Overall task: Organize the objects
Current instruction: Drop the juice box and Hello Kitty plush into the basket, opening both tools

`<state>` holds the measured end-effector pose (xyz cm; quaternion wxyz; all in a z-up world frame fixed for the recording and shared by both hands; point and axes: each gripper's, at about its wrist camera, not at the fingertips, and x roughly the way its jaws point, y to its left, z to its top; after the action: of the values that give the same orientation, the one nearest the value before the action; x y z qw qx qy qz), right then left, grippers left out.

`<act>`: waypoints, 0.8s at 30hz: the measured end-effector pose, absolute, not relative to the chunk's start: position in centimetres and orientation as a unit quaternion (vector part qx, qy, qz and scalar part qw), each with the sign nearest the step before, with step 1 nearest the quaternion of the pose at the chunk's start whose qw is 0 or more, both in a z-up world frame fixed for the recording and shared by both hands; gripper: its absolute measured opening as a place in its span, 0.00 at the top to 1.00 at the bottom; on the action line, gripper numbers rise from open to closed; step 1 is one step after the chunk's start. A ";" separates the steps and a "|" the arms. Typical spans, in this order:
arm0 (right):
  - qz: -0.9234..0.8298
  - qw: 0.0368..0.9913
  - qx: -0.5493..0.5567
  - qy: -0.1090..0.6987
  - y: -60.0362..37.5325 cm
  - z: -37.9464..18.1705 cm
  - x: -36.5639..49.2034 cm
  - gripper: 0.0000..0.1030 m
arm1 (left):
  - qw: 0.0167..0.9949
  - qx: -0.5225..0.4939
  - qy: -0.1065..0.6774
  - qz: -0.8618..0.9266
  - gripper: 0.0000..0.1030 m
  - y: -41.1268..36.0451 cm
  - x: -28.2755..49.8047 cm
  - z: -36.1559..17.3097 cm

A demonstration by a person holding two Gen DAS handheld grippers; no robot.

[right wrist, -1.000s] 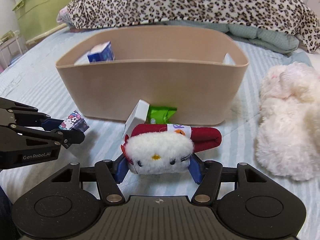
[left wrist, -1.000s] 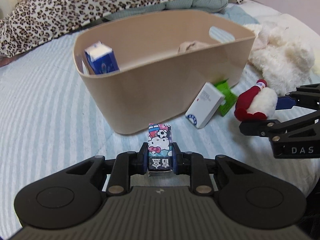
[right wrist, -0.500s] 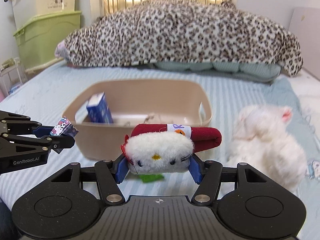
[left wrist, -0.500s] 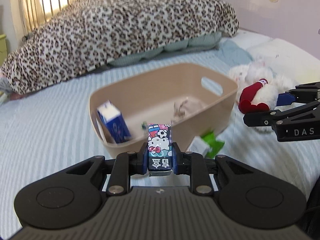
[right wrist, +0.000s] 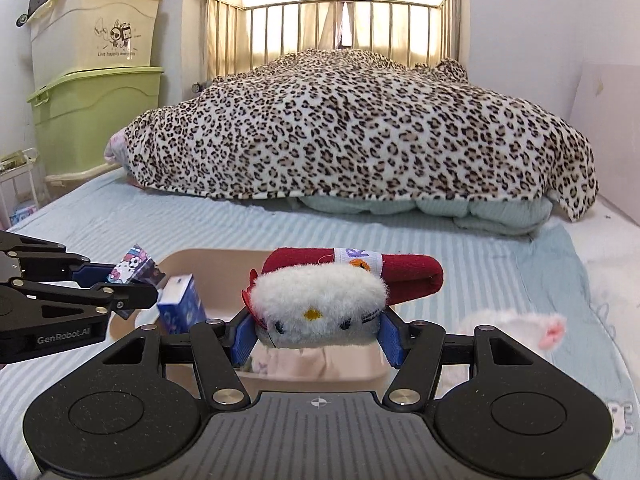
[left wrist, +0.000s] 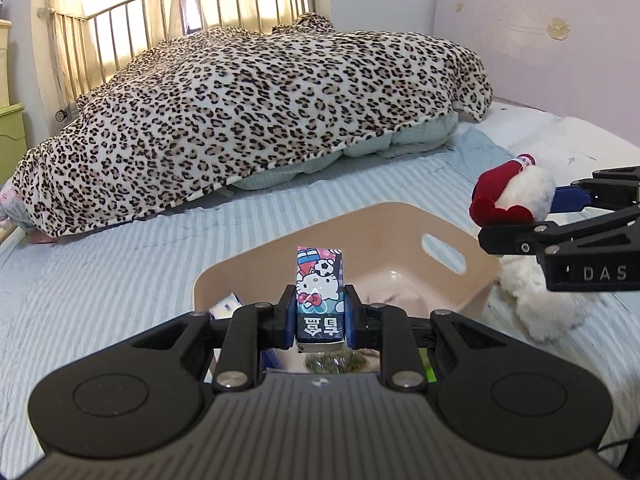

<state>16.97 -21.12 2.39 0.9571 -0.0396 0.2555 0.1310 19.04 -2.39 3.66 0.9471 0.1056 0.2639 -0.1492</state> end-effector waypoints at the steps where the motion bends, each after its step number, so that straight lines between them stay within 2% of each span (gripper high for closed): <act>1: 0.131 0.957 -0.039 0.254 -21.0 2.4 17.4 0.44 | 0.947 0.106 0.265 -0.147 0.76 -2.5 19.4 3.5; 17: 0.144 0.941 -0.051 0.301 -17.9 -2.5 22.1 0.43 | 0.917 0.090 0.370 -0.117 0.76 -3.5 25.2 -3.6; 20: 0.144 0.936 -0.050 0.318 -17.8 -3.2 22.6 0.41 | 0.915 0.091 0.377 -0.111 0.76 -3.4 25.3 -3.7; 21: 0.140 0.935 -0.047 0.321 -17.8 -3.4 22.7 0.34 | 0.914 0.089 0.380 -0.109 0.75 -3.4 25.3 -3.6; 23: 0.138 0.937 -0.038 0.320 -17.9 -3.3 22.4 0.33 | 0.914 0.088 0.381 -0.104 0.74 -3.2 25.3 -3.3; 24: 0.137 0.937 -0.034 0.319 -18.0 -3.2 22.3 0.31 | 0.914 0.091 0.383 -0.103 0.66 -3.1 25.2 -3.1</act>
<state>22.26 -18.01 -3.16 0.9372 -0.0341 0.3186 0.1375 25.16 -3.08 -3.07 0.9136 0.0910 0.3828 -0.1031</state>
